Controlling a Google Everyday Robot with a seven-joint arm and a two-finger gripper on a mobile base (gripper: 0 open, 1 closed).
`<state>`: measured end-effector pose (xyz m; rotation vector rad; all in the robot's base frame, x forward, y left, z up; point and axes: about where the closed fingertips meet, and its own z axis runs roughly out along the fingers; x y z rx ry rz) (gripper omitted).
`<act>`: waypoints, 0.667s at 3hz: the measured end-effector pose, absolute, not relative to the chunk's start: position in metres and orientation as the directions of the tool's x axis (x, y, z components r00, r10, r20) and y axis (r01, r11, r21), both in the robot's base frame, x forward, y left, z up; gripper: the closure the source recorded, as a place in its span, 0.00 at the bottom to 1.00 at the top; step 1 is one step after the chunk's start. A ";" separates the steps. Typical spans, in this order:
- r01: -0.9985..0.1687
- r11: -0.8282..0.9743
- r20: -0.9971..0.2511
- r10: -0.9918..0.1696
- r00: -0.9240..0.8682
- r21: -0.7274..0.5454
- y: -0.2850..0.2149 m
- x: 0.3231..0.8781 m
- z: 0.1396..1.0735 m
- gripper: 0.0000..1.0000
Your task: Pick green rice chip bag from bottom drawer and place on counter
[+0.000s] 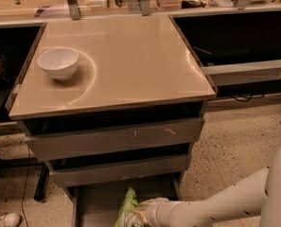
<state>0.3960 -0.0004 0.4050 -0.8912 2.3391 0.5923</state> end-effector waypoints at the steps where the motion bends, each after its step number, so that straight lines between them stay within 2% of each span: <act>1: -0.705 0.680 -0.637 -0.457 -0.620 0.199 0.000 0.396 0.405 1.00; 2: -0.683 0.704 -0.636 -0.439 -0.635 0.195 -0.017 0.395 0.424 1.00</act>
Offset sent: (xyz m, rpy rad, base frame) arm -0.0039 -0.0513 0.0550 -0.0140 -0.0039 -0.0940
